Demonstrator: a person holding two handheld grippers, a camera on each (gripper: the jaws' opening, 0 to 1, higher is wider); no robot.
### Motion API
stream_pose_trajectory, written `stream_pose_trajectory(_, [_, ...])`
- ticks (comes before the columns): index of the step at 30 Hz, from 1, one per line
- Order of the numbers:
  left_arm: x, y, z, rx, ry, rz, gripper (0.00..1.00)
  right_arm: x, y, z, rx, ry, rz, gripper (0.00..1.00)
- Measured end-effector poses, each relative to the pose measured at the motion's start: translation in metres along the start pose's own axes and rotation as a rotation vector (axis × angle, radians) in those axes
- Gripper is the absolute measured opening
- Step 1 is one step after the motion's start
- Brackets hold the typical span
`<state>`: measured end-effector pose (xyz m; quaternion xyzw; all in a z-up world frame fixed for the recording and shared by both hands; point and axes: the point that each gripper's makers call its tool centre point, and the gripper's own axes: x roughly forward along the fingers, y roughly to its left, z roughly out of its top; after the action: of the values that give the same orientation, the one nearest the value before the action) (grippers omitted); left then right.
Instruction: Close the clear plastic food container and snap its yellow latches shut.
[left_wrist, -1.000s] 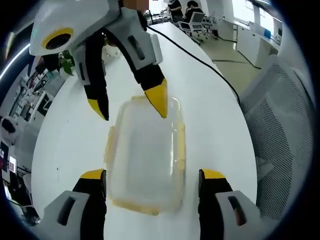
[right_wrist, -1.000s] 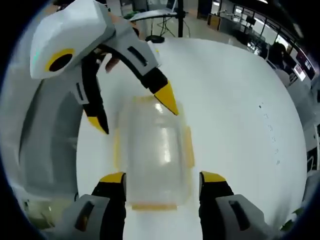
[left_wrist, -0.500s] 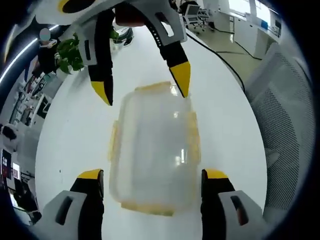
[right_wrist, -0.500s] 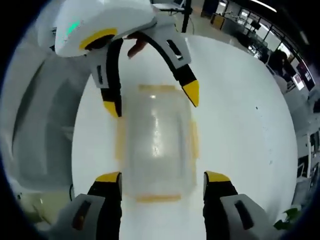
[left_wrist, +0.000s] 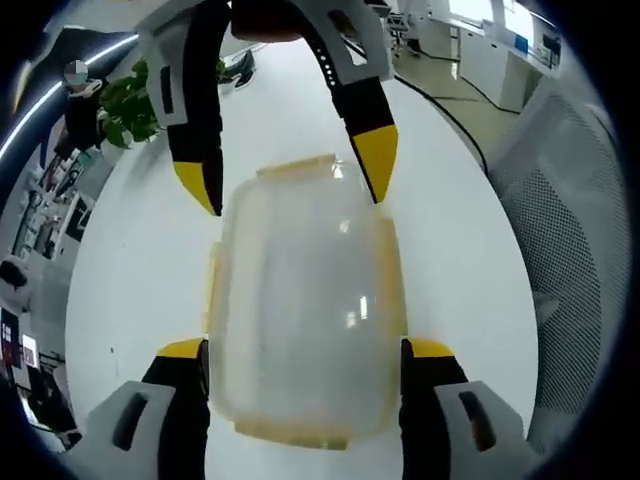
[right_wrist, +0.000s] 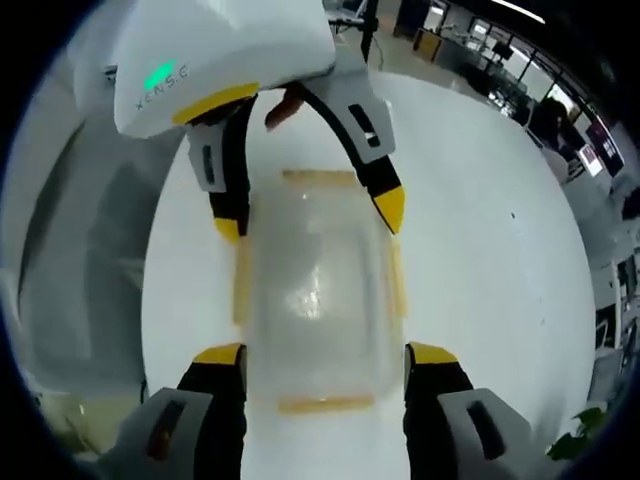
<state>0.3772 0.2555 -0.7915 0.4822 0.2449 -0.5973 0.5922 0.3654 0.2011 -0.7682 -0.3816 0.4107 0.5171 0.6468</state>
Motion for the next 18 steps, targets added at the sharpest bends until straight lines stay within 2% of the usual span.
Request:
stream_pose_trajectory(3, [0.0000,-0.0002,0.0001,0.004,0.002,0.001,0.78,0.0018,0.0031,-0.0014,0.004,0.007,0.023,0.66])
stream_pose_trajectory(4, [0.0002,0.0001,0.0000,0.000,0.002,0.001,0.78,0.0041,0.0065,-0.0055,-0.008,0.029,0.036,0.67])
stream_pose_trajectory(6, [0.0003,0.0003,-0.0002,0.001,0.001,0.001,0.78,0.0072,0.0041,-0.0096,-0.039,0.051,0.020,0.68])
stream_pose_trajectory(7, [0.0003,0.0005,-0.0003,0.000,0.001,0.001,0.78,0.0079,0.0010,-0.0097,-0.060,0.052,0.002,0.67])
stream_pose_trajectory(9, [0.0007,0.0008,-0.0004,-0.003,-0.003,0.003,0.78,0.0066,0.0026,-0.0073,-0.039,0.041,0.008,0.67])
stream_pose_trajectory(18, [0.0004,0.0002,-0.0005,-0.011,-0.005,0.002,0.77,0.0066,0.0033,-0.0068,-0.042,0.027,0.005,0.66])
